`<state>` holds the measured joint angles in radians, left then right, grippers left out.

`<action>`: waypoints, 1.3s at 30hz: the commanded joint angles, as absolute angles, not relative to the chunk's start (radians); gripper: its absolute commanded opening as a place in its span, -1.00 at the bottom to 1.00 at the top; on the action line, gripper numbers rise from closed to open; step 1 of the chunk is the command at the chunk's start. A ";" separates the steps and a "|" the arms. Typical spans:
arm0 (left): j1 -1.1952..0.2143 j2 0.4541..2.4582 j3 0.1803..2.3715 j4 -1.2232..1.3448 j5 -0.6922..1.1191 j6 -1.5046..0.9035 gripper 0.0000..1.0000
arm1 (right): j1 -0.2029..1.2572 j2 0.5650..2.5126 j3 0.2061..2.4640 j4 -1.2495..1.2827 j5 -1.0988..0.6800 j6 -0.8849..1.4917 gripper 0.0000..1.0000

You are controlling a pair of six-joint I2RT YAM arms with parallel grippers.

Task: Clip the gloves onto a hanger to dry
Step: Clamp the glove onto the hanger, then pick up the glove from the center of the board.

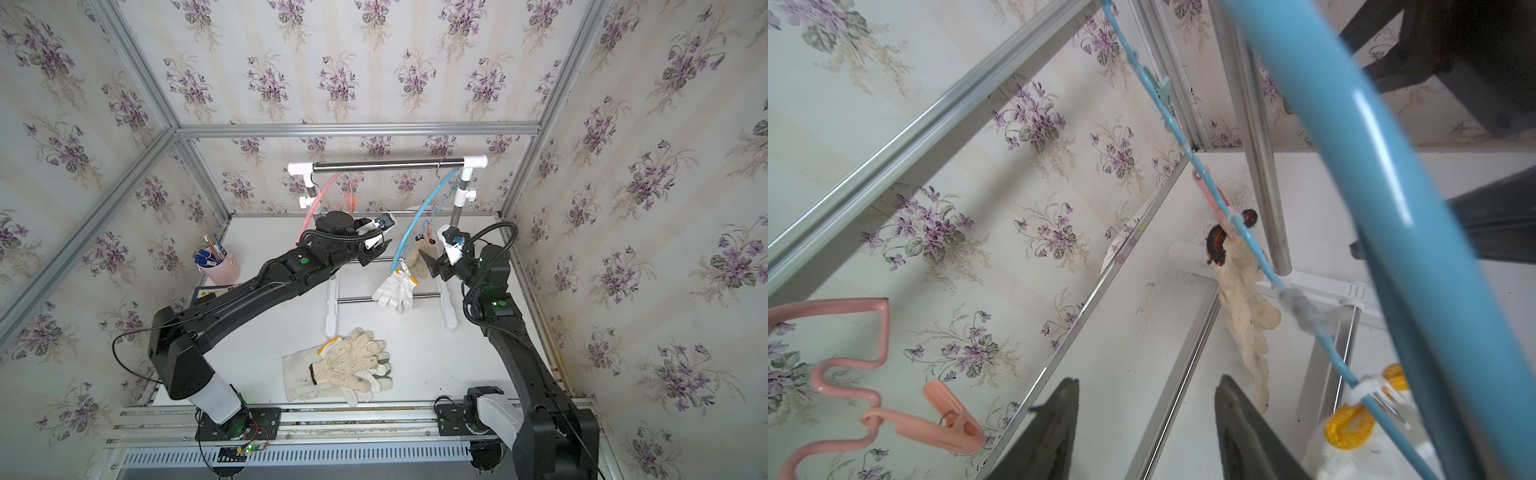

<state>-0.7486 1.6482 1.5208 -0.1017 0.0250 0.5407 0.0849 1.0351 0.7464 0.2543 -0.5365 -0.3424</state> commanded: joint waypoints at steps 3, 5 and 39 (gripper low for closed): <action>-0.761 1.564 1.529 -0.157 0.072 0.555 0.07 | 0.087 0.933 0.742 0.146 -0.563 -0.318 0.75; -0.767 1.520 1.518 -0.154 0.090 0.555 0.02 | 0.087 0.885 0.739 0.135 -0.558 -0.285 0.68; -0.766 0.807 1.395 -0.628 -0.001 0.103 1.00 | 1.144 0.974 0.809 -0.311 0.037 -0.054 0.06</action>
